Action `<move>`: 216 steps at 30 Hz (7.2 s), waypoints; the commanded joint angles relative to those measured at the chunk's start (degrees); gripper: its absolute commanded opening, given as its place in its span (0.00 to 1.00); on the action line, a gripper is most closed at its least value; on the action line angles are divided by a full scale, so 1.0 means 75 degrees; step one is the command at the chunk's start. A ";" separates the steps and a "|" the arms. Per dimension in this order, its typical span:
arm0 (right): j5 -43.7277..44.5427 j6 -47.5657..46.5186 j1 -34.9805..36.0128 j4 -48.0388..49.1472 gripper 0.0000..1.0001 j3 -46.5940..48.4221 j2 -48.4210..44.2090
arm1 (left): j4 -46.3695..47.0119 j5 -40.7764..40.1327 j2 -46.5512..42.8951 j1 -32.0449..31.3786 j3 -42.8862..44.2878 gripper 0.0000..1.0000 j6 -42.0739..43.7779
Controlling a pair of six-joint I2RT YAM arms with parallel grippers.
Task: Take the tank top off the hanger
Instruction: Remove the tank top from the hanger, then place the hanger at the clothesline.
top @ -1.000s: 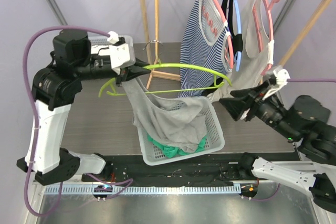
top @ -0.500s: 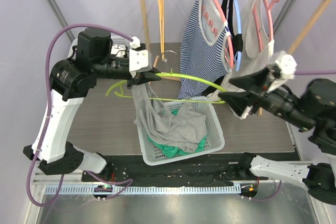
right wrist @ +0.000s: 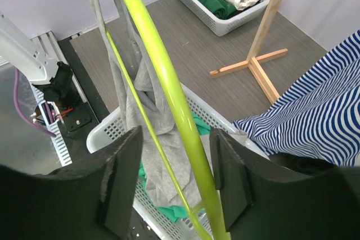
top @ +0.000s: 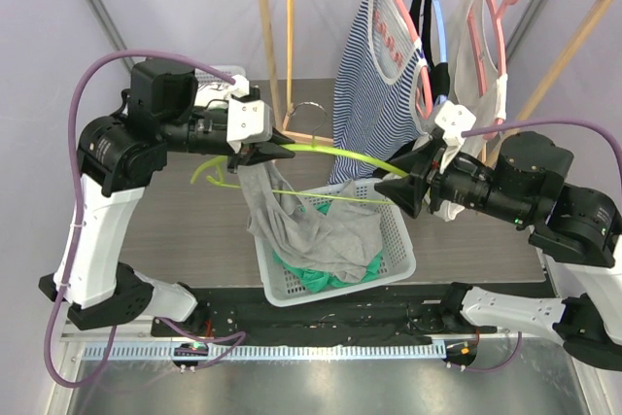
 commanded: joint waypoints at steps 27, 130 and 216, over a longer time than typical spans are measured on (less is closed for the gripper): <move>0.0246 -0.0225 -0.0022 0.0283 0.01 -0.0206 -0.0642 | 0.1132 -0.0763 -0.0311 0.0025 0.0195 1.00 -0.0953; 0.4405 -0.0917 -0.0702 -0.0971 0.01 0.1528 -0.0163 | 0.2270 -0.0927 -0.1154 0.0682 -0.1338 1.00 -0.2444; 0.8226 -0.1573 -0.0280 0.1783 0.01 0.5326 0.5429 | 0.2680 -0.2873 -0.3334 0.0693 -0.4574 1.00 -0.2479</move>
